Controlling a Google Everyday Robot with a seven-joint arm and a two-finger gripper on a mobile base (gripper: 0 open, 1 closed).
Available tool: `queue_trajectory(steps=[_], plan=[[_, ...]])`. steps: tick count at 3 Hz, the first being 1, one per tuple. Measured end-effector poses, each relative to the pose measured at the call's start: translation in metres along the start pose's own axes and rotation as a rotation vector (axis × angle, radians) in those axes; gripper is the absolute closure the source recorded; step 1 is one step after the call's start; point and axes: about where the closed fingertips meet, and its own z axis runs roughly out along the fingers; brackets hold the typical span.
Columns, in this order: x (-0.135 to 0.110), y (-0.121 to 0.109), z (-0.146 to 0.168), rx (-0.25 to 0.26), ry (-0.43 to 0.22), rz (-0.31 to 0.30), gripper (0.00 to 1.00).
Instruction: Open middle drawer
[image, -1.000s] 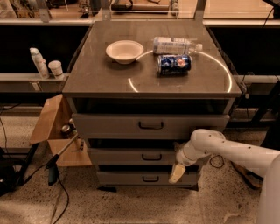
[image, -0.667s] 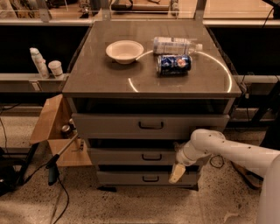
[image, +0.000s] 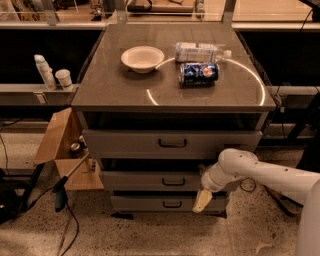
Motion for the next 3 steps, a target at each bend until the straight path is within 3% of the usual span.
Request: queue_trajectory(steps=[3], plan=[[0.009,0.022,-0.008,-0.003,-0.012,0.046,0.0]])
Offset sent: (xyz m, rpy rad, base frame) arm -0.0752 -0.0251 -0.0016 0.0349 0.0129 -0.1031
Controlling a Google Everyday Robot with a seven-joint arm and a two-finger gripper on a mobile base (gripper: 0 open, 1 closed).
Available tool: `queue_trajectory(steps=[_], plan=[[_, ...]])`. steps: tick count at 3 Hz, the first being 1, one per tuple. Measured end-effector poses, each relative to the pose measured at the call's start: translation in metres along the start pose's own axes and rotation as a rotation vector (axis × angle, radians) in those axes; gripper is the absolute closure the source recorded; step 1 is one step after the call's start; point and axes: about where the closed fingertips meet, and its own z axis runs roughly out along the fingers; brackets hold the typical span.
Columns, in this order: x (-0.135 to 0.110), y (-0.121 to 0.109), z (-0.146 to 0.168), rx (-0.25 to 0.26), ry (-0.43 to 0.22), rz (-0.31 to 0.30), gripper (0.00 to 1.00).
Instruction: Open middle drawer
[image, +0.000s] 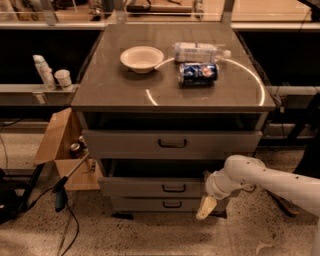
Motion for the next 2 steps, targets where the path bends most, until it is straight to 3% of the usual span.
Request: queue_trajectory(steps=[1,2], plan=[[-0.001,0.0,-0.002,0.0,0.0,0.0,0.0],[0.008,0.02,-0.002,0.016,-0.007,0.02,0.0]])
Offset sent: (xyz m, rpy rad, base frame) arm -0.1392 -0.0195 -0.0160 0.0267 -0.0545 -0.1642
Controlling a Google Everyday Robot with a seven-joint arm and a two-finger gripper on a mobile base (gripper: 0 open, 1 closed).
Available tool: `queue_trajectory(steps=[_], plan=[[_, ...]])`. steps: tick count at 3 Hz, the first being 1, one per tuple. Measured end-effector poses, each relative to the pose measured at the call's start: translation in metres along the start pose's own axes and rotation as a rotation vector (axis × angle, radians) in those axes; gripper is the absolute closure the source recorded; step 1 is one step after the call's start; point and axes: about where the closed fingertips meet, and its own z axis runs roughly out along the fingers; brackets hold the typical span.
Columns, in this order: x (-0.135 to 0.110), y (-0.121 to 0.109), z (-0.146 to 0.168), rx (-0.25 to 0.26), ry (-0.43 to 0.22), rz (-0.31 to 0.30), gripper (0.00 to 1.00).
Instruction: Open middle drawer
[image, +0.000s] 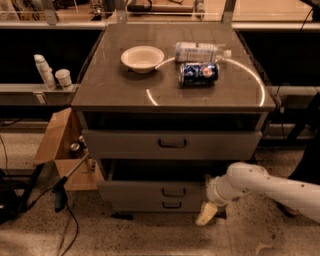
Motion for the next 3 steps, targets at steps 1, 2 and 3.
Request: queue_trajectory(steps=[1,2,3], plan=[[0.009,0.026,-0.007,0.026,-0.007,0.028,0.0],[0.009,0.027,-0.007,0.025,-0.007,0.028,0.0],[0.024,0.048,-0.011,0.002,-0.007,0.056,0.0]])
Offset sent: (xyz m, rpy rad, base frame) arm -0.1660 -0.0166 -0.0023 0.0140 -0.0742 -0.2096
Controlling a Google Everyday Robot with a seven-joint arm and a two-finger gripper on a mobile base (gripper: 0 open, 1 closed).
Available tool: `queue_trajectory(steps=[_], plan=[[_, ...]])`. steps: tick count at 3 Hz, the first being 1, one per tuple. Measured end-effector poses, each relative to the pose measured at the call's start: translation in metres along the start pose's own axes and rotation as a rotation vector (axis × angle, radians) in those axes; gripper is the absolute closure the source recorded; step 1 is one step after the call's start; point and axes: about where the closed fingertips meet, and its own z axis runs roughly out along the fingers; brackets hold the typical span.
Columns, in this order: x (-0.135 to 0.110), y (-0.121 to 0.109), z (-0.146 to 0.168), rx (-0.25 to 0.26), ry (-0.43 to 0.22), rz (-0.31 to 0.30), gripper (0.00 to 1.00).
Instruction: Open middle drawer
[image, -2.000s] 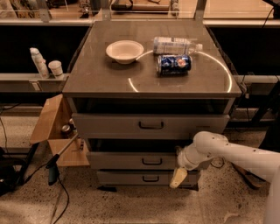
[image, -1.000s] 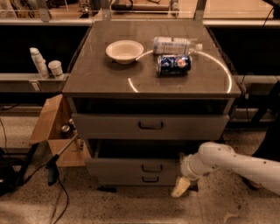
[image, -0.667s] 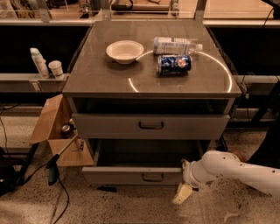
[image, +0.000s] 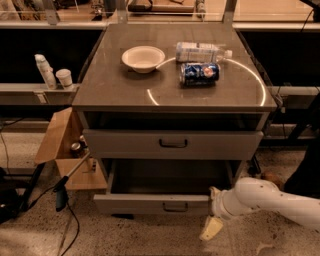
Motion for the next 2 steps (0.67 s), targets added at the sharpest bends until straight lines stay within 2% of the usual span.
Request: queue_trajectory(steps=[1,2], plan=[[0.0,0.003,-0.003,-0.003,0.001,0.004,0.0],[0.012,0.029,-0.017,-0.064,0.014,0.051,0.0]])
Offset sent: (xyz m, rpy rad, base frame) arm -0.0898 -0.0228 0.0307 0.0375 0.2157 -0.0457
